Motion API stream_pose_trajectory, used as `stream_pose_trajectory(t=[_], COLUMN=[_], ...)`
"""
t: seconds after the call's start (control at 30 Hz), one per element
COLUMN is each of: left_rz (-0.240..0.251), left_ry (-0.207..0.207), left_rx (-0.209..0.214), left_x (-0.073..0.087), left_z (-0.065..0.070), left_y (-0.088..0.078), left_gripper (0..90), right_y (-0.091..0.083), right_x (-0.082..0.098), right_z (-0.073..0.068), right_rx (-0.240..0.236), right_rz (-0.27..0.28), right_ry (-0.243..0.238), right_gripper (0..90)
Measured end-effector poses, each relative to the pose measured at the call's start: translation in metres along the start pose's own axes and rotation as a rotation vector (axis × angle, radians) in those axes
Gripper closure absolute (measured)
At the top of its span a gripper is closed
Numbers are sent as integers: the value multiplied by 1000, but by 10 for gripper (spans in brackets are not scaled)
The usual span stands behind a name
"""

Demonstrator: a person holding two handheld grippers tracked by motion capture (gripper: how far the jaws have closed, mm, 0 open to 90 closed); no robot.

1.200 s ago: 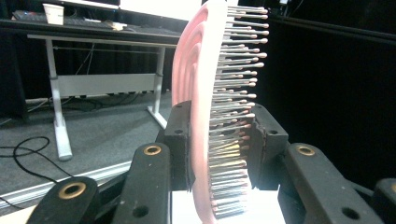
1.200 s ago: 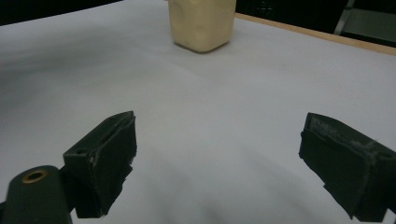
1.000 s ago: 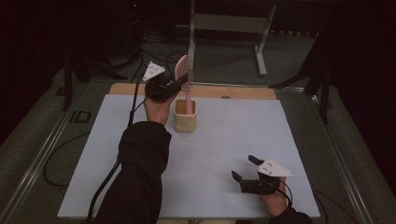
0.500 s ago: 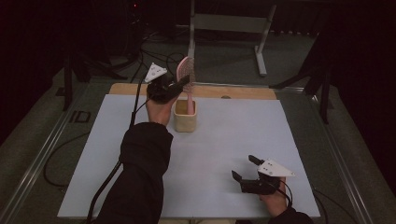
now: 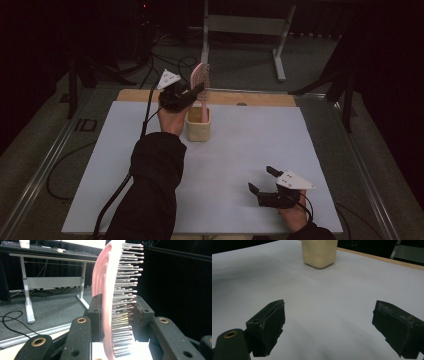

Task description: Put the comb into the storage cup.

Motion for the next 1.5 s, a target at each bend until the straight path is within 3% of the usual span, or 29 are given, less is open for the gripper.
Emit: stream_pose_trajectory(t=[1.07, 1.5], left_rz=[-11, -32], left_ry=[-59, -53], left_rx=[4, 9], left_x=[26, 34], left_z=[-8, -7], left_y=[3, 6], left_gripper=[664, 663], right_y=[2, 2], right_x=[1, 1], right_z=[0, 0], right_rx=[7, 7], right_rz=[-12, -15], right_ry=[0, -1], right_gripper=[114, 114])
Point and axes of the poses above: each handheld gripper's, and its own axes: y roughly forward along the jaws, x roughly out of its underside, z roughly to its right, the point moved 7 cm from there along y, roughly forward along the jaws, and after that the axes turned 7 degrees about -z, right-handed, at the moved point
